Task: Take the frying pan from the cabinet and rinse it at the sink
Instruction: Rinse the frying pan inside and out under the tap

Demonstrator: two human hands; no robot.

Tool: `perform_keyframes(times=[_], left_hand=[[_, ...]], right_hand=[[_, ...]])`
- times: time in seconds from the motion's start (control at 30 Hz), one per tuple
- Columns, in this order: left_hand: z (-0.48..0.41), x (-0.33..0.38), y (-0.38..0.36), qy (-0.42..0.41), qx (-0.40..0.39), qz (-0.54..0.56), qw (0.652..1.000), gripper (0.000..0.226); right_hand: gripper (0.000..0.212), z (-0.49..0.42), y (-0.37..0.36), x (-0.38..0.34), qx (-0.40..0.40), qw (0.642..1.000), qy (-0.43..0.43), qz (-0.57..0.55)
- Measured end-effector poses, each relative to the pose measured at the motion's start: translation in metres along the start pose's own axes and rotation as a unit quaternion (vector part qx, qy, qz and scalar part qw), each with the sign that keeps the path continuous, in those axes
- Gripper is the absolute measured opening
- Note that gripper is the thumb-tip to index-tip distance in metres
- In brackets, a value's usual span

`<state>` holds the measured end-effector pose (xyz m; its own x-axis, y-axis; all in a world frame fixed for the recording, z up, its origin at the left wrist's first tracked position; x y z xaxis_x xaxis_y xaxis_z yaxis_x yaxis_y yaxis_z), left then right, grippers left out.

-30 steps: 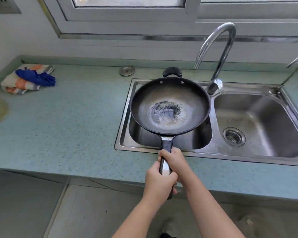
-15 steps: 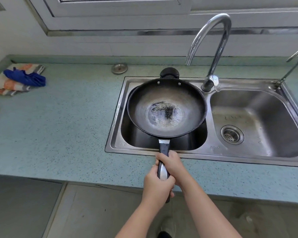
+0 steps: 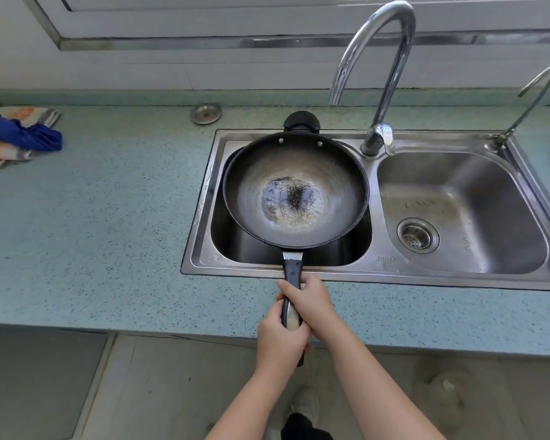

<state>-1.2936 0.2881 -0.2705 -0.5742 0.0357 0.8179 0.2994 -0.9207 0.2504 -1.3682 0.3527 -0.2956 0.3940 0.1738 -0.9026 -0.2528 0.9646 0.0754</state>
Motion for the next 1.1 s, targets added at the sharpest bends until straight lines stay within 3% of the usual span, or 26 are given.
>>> perform_keyframes(times=[0.3,0.43,0.53,0.8,1.1], left_hand=[[-0.001,-0.007,0.000,0.010,0.024,0.017,1.000,0.025],[-0.001,-0.009,0.000,0.026,0.030,0.004,0.999,0.019],[-0.001,-0.009,0.001,0.020,0.042,-0.034,0.998,0.028],[0.000,0.009,0.003,-0.070,0.078,-0.153,0.983,0.036],[-0.007,0.044,-0.006,-0.252,0.078,-0.351,0.898,0.045]], right_hand=[[0.015,0.007,0.002,0.005,-0.009,1.000,-0.008,0.006],[0.017,0.011,0.007,0.004,-0.009,0.998,0.009,0.061],[0.019,0.013,0.015,0.000,-0.005,0.992,0.027,0.120],[0.023,0.021,0.050,-0.014,0.008,0.986,0.067,0.155],[0.034,0.017,0.096,-0.039,0.081,0.972,0.137,0.172]])
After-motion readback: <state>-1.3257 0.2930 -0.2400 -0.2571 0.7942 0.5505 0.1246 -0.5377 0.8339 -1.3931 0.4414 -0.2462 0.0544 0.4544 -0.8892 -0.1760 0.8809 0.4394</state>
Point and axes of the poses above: each hand's wrist, its own z-axis away from the middle knuckle, its own y-axis out of the back of the hand, x = y × z, the point moved 5 cm from there along -z, towards the middle knuckle, and after that the axes turned 7 degrees about y, right-handed, at the moved point
